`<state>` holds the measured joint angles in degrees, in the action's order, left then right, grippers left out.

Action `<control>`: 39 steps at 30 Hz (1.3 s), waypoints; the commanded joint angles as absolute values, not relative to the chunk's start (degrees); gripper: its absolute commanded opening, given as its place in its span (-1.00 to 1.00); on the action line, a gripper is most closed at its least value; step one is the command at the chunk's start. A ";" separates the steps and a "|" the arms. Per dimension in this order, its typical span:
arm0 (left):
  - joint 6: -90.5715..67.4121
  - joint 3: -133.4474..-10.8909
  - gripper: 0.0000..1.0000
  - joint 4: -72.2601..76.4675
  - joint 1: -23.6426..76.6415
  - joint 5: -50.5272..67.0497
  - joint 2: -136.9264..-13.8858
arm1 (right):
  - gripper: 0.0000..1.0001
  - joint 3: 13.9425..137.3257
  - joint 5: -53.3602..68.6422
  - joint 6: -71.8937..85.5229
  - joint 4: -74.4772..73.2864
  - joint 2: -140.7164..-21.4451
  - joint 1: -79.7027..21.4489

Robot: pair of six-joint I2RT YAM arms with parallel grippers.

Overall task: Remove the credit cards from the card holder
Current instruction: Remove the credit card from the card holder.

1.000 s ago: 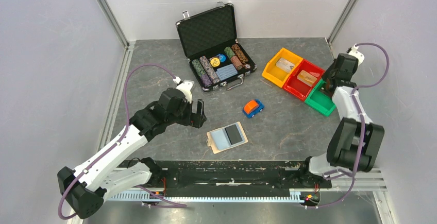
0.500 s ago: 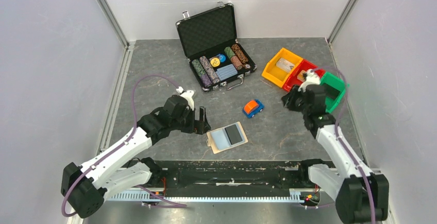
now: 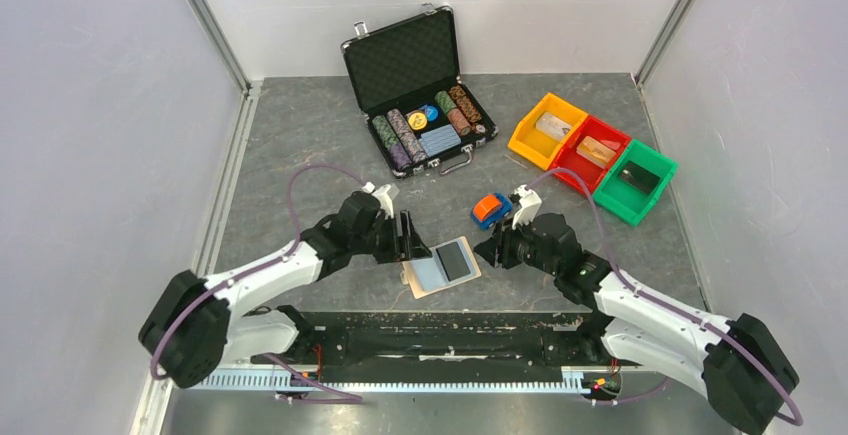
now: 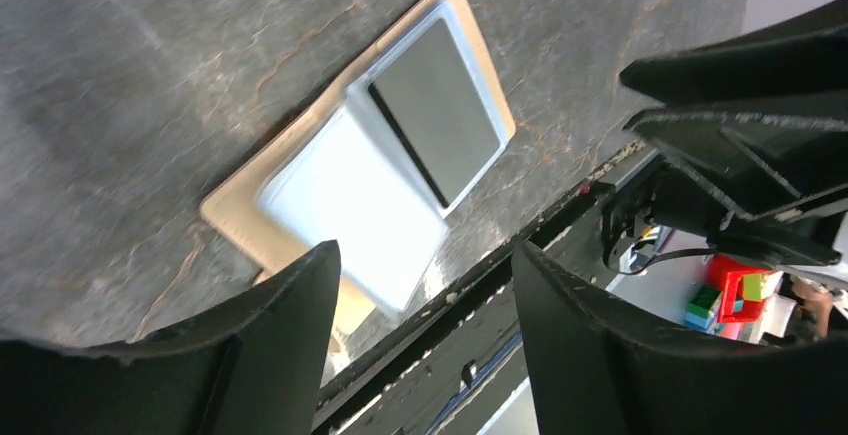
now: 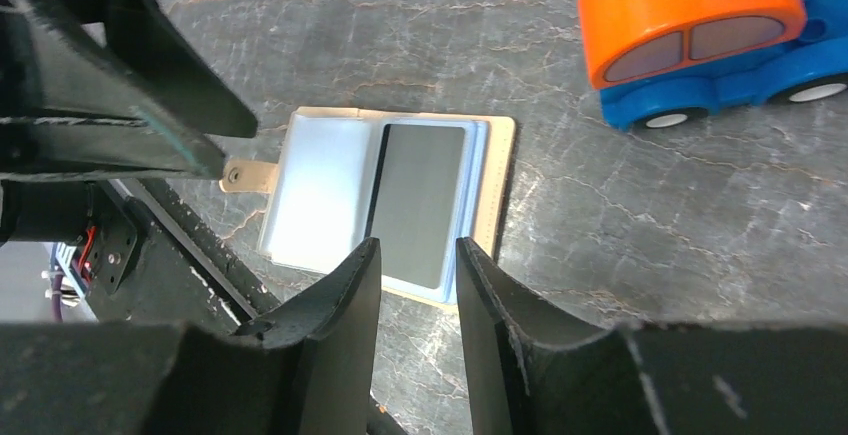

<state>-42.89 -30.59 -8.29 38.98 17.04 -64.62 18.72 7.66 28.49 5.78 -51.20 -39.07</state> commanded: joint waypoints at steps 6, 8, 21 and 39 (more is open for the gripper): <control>-49.21 -29.87 -0.04 12.42 39.03 23.56 -76.20 | -0.22 16.74 8.62 29.55 16.67 -56.13 -41.83; -49.57 -29.03 -0.11 13.67 39.02 23.19 -77.82 | -0.19 16.69 9.44 29.42 17.72 -57.81 -42.27; -44.99 -28.33 -0.34 4.67 39.02 16.66 -83.18 | -0.29 23.63 8.53 28.30 17.32 -69.28 -45.87; -44.16 -31.31 -0.31 -2.36 39.63 12.81 -77.38 | -0.41 20.34 7.23 30.10 21.29 -77.06 -47.36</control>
